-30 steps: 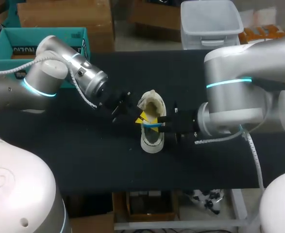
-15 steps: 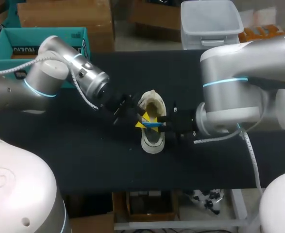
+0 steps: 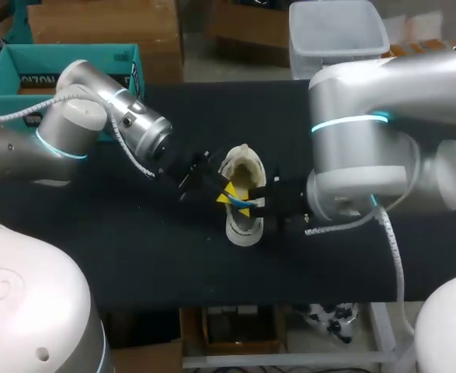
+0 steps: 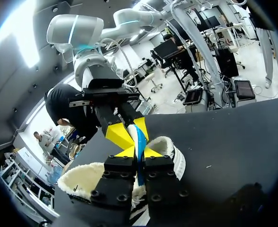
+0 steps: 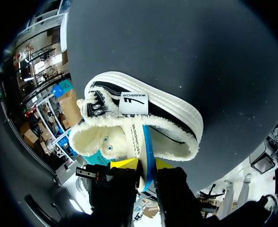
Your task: Open the shoe tongue, take the insole out of the shoe, put the insole back into the shoe, and pack the shoe into the shoebox
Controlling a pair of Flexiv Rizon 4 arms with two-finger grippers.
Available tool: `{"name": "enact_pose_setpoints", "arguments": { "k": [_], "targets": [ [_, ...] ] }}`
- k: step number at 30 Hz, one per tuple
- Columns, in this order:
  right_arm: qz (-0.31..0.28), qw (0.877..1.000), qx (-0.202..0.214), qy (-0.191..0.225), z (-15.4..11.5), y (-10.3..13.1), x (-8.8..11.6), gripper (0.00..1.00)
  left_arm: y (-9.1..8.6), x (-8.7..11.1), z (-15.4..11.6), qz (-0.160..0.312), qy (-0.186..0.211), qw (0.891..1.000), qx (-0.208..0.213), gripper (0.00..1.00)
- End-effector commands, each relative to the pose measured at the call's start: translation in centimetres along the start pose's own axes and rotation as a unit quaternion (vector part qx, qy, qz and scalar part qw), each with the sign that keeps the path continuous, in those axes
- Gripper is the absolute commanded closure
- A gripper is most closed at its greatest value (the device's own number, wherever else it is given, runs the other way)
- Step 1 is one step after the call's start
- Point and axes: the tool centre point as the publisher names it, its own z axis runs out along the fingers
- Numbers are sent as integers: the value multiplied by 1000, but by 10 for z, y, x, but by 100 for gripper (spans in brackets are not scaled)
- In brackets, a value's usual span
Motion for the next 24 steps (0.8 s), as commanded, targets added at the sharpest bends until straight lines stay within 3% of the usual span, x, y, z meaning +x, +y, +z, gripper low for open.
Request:
{"name": "enact_pose_setpoints", "arguments": {
  "k": [1, 5, 6, 7, 8, 9, 11, 14, 17, 24],
  "targets": [
    [0, 1000, -11, -13, 2, -4, 2, 100, 4, -3, 3, -1, -3, 1000, 0, 100],
    [-1, 1000, -8, -17, 9, 6, 3, 100, 2, -2, 3, -7, -2, 1000, 0, 100],
    [-2, 1000, -11, -20, 10, 8, 3, 100, 0, -3, 2, -9, -2, 1000, 1, 67],
    [-3, 1000, -12, -21, 11, 10, 4, 100, 0, -3, 1, -9, -2, 1000, 0, 44],
    [-4, 1000, -16, -24, 12, 12, 4, 100, -1, -3, 0, -9, -2, 1000, -1, 27],
    [-3, 999, -22, -28, 13, 13, 4, 100, -2, -3, 0, -9, -2, 1000, -1, 21],
    [-5, 999, -26, -29, 16, 17, 5, 100, -2, -2, -1, -9, -4, 1000, -5, 16],
    [-5, 999, -28, -31, 19, 21, 6, 100, 1, -2, -1, -14, -5, 1000, -10, 18],
    [-8, 999, -36, -34, 20, 24, 6, 100, 1, -2, -2, -25, -4, 1000, -10, 0],
    [-32, 997, -61, -41, 22, 27, 9, 100, -10, -3, -19, -52, -3, 999, -4, 0]
  ]
}}
